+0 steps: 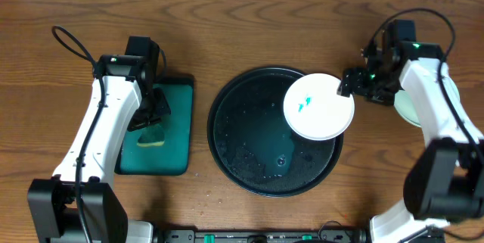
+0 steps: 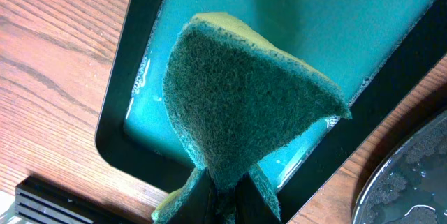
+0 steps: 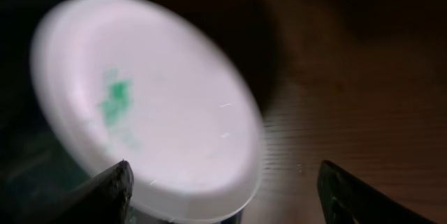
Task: Clean dirty plates on tray and stack at the side
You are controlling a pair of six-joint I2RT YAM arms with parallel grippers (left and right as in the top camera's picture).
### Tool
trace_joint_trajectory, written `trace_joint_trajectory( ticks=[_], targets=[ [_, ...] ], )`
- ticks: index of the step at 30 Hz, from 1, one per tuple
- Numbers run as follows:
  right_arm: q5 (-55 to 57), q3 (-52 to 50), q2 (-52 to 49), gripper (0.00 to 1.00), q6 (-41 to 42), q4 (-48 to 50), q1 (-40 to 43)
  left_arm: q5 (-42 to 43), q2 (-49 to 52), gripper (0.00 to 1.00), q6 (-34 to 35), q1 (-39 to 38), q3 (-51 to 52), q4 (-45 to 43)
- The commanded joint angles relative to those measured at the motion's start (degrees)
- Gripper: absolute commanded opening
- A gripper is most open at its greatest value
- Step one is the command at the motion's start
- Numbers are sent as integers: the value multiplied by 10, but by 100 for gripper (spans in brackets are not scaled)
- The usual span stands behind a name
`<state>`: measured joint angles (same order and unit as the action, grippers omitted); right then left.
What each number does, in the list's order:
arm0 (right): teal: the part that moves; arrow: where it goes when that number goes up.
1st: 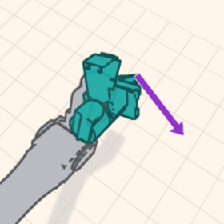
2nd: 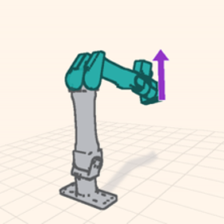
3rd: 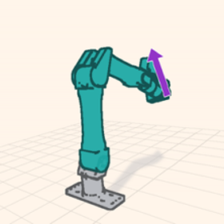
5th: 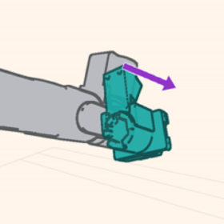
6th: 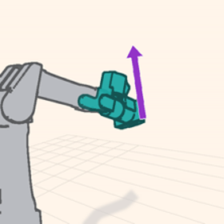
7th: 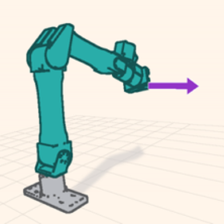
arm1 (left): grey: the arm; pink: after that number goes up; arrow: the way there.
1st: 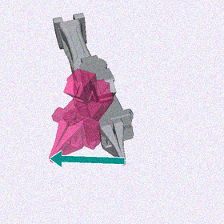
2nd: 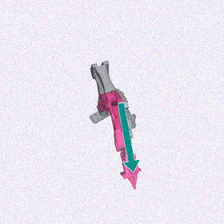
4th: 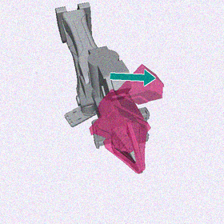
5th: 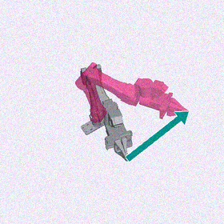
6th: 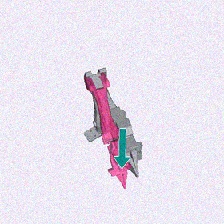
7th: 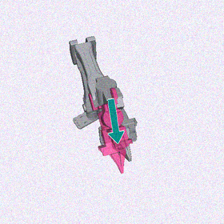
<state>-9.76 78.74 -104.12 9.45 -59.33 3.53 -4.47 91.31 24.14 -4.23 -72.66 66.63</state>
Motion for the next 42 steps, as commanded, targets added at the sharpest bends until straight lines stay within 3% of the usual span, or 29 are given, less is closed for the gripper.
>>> trace_joint_trajectory(
  ticks=[1,7,12,14,20,29,42],
  targets=[
    [37,-2,-34,80,53,6,-1,-7,-3,7,-3,2,3,1],
    [19,-2,-73,68,53,42,-10,-7,-3,7,-3,2,3,-3],
    [20,-2,-85,43,56,61,-23,-7,-3,8,-3,2,3,-5],
    [20,-2,-88,39,57,65,-26,-7,-3,7,-3,2,3,-5],
    [20,-8,-95,3,57,68,-28,-7,-3,7,-3,2,3,-5],
    [-13,-16,-90,1,33,38,-44,-6,-3,7,-3,2,3,-5],
    [-30,-38,-85,1,74,44,-179,17,-3,7,-3,2,47,-78]
  ],
)
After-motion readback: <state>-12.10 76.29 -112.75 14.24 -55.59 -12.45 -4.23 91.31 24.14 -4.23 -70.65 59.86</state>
